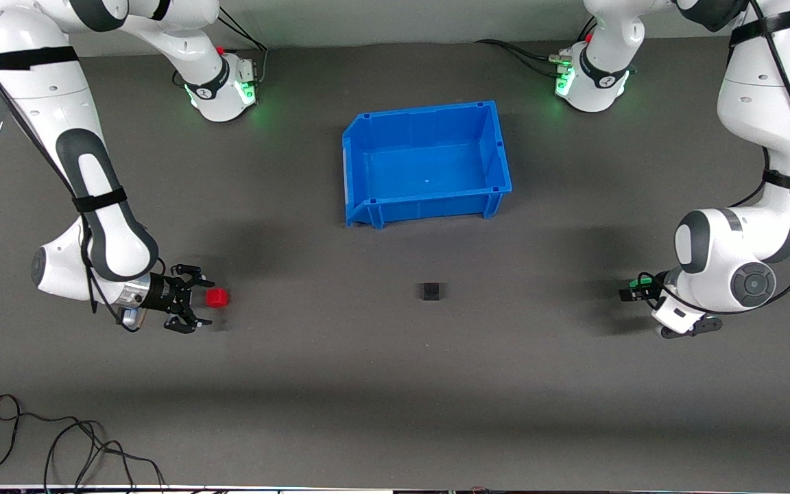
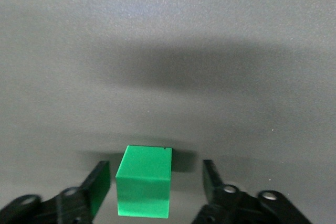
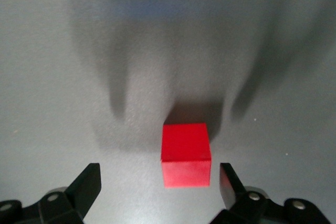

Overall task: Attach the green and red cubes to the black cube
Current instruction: 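Grasp the red cube with the right gripper while the left gripper grasps the green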

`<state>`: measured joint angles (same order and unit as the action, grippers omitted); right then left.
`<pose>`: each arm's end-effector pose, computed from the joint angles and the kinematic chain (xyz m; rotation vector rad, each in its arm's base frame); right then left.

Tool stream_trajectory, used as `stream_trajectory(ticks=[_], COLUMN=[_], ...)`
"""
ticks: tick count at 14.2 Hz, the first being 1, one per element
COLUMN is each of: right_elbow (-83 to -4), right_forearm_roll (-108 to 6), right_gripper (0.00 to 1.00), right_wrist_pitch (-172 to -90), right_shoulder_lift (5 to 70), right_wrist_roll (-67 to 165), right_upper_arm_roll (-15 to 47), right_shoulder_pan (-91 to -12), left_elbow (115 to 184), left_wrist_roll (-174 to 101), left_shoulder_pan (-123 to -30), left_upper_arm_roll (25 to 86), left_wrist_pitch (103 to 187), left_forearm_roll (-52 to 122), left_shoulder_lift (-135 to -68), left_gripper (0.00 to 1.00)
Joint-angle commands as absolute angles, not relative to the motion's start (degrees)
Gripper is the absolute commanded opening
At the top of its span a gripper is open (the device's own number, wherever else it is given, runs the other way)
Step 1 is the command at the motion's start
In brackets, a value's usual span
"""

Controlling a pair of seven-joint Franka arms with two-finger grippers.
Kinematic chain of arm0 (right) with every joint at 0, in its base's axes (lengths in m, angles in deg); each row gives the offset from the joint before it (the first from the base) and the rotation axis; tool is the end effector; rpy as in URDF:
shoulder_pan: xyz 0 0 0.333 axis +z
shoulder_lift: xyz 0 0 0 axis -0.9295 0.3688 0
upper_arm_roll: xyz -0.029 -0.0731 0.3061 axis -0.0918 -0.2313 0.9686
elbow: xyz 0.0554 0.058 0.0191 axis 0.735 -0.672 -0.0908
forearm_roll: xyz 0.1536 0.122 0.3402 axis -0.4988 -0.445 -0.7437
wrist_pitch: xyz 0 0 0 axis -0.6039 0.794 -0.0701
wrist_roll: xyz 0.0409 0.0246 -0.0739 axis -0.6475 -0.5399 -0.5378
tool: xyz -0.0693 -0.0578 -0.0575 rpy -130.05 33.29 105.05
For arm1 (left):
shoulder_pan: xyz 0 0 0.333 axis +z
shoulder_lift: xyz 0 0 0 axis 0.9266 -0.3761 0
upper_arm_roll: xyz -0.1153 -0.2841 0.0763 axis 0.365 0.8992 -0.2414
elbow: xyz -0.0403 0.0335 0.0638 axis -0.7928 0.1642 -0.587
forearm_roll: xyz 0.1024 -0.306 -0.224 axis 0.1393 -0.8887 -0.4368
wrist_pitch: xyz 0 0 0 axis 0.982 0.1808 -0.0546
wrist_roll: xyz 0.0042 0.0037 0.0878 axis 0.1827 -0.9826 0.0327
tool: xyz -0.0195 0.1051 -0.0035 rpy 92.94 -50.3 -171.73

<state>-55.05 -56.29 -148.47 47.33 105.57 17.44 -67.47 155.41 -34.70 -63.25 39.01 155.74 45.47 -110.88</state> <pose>0.6089 -0.0193 0.1783 -2.0120 1.8832 0.4644 0.6195 0.0324 0.1794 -3.1037 -0.2795 0.3362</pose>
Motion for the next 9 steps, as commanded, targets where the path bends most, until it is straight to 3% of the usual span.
stream_trajectory(ticks=[1,2,3,5,6,9], right_elbow=[-54.55,-54.55,-54.47,-54.55,-54.55,-54.47], right_forearm_roll=[-58.12,-58.12,-58.12,-58.12,-58.12,-58.12], right_gripper=[1.00,0.99,0.92,0.60,0.48,0.34], right_wrist_pitch=[-149.26,-149.26,-149.18,-149.18,-149.18,-149.09], right_shoulder_lift=[48.15,48.42,48.42,48.42,48.42,48.42], right_wrist_roll=[103.80,103.80,103.80,103.71,103.80,103.80], right_upper_arm_roll=[17.28,17.37,17.28,17.28,17.28,17.28], right_shoulder_pan=[-67.13,-67.13,-67.13,-67.22,-67.22,-67.22], left_elbow=[155.91,155.73,155.64,155.73,155.73,155.29], left_wrist_roll=[-34.71,-34.79,-34.79,-34.88,-34.97,-34.71], left_shoulder_pan=[-63.60,-63.51,-63.51,-63.51,-63.51,-63.34], left_upper_arm_roll=[38.80,38.80,38.80,38.80,38.80,38.80], left_wrist_pitch=[156.58,156.32,156.23,156.14,155.96,155.35], left_forearm_roll=[46.23,46.23,46.23,46.32,46.32,46.23], left_shoulder_lift=[-111.01,-110.92,-110.83,-110.83,-110.83,-110.22], left_gripper=[0.56,0.46,0.42,0.39,0.32,0.00])
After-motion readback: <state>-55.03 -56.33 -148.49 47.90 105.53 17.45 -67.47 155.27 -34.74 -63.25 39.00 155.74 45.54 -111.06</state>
